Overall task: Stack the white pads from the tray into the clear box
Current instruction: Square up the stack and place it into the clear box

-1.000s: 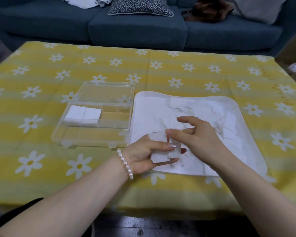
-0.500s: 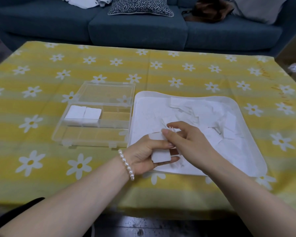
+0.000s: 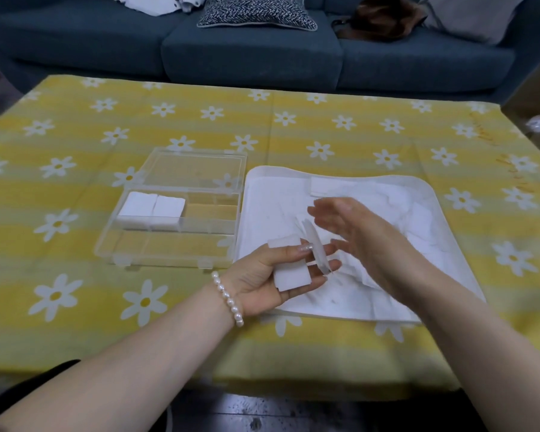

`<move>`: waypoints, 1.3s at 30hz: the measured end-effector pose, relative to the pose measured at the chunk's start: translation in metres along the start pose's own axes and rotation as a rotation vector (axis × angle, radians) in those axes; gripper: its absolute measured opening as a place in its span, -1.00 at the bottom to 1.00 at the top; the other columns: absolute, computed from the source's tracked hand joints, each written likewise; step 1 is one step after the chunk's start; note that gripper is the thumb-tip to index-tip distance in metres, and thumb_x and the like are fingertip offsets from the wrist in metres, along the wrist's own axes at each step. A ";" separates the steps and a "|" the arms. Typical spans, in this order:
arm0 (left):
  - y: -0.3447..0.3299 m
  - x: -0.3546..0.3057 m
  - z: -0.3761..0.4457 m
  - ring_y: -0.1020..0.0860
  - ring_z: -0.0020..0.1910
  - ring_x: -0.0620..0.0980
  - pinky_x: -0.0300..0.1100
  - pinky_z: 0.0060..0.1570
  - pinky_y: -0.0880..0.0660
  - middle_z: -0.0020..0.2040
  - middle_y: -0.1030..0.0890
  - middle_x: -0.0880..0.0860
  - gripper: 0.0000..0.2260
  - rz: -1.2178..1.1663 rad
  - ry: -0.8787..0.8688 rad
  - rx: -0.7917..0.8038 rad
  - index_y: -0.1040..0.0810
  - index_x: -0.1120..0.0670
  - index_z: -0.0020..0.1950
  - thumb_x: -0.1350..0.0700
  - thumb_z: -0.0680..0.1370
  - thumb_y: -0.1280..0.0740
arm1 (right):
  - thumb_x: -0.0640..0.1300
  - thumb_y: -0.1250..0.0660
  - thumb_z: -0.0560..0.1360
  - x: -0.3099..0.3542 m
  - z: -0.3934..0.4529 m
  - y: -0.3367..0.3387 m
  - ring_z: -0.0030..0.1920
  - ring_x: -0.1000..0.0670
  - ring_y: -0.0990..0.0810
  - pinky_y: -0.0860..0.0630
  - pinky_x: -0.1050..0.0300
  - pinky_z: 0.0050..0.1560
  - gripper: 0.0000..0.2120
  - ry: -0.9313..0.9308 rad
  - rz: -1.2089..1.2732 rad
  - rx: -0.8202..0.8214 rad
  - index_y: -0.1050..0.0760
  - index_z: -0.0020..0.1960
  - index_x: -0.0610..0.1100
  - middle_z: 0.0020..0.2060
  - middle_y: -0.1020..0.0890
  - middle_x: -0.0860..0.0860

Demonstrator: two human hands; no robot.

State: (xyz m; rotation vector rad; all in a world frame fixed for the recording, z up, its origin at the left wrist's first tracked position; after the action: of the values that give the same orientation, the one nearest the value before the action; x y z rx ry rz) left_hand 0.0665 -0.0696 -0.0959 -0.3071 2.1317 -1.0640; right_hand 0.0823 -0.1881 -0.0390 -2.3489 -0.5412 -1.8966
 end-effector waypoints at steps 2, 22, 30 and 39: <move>0.000 -0.002 -0.001 -0.65 -0.02 0.19 -0.02 -0.15 -0.63 0.08 -0.64 0.24 -0.51 -0.021 0.002 0.023 -0.68 0.24 -0.05 0.29 0.04 -0.65 | 0.15 -0.41 0.23 0.008 -0.004 0.009 0.27 0.22 -0.45 -0.39 0.10 0.31 -0.56 0.084 -0.074 0.079 -0.46 0.06 0.06 0.21 -0.55 0.17; -0.002 0.006 0.005 -0.65 -0.04 0.16 -0.05 -0.27 -0.61 0.05 -0.63 0.25 -0.44 0.043 0.022 0.083 -0.65 0.13 0.01 0.17 0.04 -0.68 | -0.21 -0.59 0.17 0.011 -0.012 -0.011 0.07 0.29 -0.45 -0.41 0.52 -0.10 -0.48 0.253 -0.470 0.068 -0.38 0.01 -0.08 0.07 -0.55 0.18; 0.004 0.001 0.009 -0.60 0.10 0.17 0.02 -0.13 -0.61 0.12 -0.60 0.20 -0.46 -0.019 -0.020 0.081 -0.66 0.13 0.07 0.12 0.12 -0.66 | -0.18 -0.58 0.20 0.013 -0.014 -0.016 0.05 0.22 -0.47 -0.44 0.38 0.03 -0.41 0.281 -0.498 0.094 -0.30 0.04 0.09 0.03 -0.47 0.21; 0.007 0.002 0.011 -0.58 0.13 0.13 0.01 -0.02 -0.59 0.13 -0.59 0.13 -0.48 -0.020 -0.034 0.100 -0.63 0.11 0.14 0.10 0.21 -0.62 | -0.17 -0.56 0.23 0.014 -0.016 -0.022 0.06 0.26 -0.43 -0.42 0.48 -0.03 -0.13 0.268 -0.519 0.146 -0.09 0.22 0.39 0.09 -0.45 0.29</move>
State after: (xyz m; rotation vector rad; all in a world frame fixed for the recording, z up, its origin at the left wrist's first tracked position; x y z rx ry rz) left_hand 0.0734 -0.0724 -0.1062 -0.2975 2.0419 -1.1644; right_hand 0.0626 -0.1692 -0.0249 -1.9447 -1.3041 -2.2250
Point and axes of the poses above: each hand's wrist, its own z-axis towards the middle knuckle, its own y-axis out of the back of the hand, x = y × z, the point moved 5 cm from there along z, towards the middle knuckle
